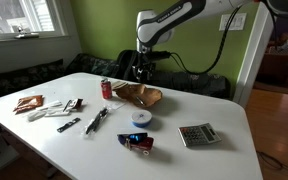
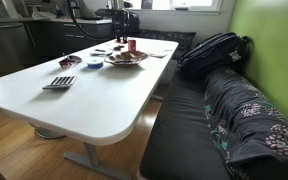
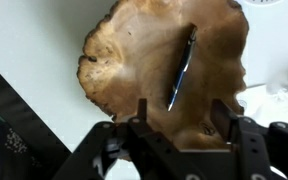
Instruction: Take the pen off of the blue bowl and put it on wooden plate
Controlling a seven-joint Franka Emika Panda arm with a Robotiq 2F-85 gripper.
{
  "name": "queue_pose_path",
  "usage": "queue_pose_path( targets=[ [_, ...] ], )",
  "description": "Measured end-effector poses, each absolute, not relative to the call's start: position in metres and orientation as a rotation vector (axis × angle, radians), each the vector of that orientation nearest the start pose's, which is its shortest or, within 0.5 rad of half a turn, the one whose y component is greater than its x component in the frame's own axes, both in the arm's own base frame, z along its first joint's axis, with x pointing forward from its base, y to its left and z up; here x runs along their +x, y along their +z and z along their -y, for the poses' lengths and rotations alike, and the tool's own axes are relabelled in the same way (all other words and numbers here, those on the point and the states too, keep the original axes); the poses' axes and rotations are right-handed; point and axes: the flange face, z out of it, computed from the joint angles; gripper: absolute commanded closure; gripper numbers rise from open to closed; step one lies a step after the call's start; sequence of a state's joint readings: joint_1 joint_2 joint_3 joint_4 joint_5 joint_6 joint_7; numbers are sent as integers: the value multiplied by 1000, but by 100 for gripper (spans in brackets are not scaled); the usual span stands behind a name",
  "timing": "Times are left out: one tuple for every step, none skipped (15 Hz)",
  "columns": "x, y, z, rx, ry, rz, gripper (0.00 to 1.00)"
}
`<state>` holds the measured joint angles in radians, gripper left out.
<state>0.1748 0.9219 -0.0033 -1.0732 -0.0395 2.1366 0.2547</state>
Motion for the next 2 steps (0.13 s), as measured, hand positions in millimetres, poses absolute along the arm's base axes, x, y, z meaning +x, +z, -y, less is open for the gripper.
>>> queue_pose_path(
  targets=[
    [777,291,-144,-3125,-282,-34,19],
    [774,301,-157,-3110,-328,46,11]
  ],
)
